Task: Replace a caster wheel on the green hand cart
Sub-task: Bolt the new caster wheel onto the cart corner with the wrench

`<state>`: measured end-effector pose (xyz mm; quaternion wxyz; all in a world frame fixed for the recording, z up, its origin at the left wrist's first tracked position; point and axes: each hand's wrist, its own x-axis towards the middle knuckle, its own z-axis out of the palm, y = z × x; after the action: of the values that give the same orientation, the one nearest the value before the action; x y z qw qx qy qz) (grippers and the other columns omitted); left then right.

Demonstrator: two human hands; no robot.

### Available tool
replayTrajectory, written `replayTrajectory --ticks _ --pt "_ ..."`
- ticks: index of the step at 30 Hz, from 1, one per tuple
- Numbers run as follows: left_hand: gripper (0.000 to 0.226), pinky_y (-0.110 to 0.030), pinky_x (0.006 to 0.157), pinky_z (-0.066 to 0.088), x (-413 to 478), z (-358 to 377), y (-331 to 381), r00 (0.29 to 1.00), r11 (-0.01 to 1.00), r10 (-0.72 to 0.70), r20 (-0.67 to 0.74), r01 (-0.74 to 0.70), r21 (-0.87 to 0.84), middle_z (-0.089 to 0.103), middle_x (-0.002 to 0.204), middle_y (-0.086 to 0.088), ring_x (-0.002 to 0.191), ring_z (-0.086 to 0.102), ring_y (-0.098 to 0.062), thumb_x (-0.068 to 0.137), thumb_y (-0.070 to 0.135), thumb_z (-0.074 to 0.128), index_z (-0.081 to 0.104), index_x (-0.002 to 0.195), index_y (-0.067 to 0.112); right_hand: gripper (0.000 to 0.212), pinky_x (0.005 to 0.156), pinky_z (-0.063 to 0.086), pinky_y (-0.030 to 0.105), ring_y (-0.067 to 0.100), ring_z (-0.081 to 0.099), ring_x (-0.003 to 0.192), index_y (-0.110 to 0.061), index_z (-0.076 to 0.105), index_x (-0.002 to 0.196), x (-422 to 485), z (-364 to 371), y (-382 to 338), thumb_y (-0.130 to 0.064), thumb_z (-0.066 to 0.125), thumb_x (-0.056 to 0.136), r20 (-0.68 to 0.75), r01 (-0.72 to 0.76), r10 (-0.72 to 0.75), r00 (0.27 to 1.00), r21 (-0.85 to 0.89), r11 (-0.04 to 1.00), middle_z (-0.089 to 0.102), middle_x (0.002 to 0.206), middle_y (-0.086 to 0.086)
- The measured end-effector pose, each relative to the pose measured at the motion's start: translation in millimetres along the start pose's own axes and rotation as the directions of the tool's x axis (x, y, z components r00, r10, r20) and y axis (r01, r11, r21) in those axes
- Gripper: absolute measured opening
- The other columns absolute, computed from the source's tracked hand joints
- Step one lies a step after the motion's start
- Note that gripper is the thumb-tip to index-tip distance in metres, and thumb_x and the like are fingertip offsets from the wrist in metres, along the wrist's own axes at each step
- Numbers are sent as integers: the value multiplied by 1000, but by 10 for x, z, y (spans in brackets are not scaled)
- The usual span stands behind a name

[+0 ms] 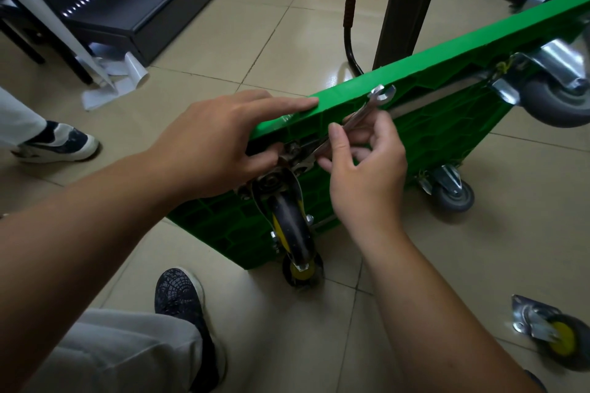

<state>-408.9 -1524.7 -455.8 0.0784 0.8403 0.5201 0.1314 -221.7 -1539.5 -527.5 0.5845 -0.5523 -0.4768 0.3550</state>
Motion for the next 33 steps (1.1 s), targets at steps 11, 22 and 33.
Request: replayTrajectory --ticks 11,22,33 --pt "66 -40 76 54 -22 -5 18 1000 1000 5 3 -5 -13 66 122 11 94 61 -16 89 34 62 44 151 50 16 67 64 35 15 75 73 -15 52 92 -36 41 121 -7 64 99 -56 -263 300 952 348 900 61 86 13" --pt "66 -41 77 55 -14 5 23 1000 1000 7 -2 -7 -8 65 126 12 100 63 -18 90 34 62 43 151 50 12 66 65 37 15 75 73 -10 53 101 56 47 160 -10 65 100 -34 -269 287 957 258 928 62 88 12" --pt "67 -41 76 55 -22 12 19 1000 1000 18 5 -18 -5 65 125 9 96 61 -15 90 36 60 41 153 49 13 62 64 36 32 78 77 -1 55 116 174 16 216 -7 55 105 114 -617 667 737 518 593 71 103 26"
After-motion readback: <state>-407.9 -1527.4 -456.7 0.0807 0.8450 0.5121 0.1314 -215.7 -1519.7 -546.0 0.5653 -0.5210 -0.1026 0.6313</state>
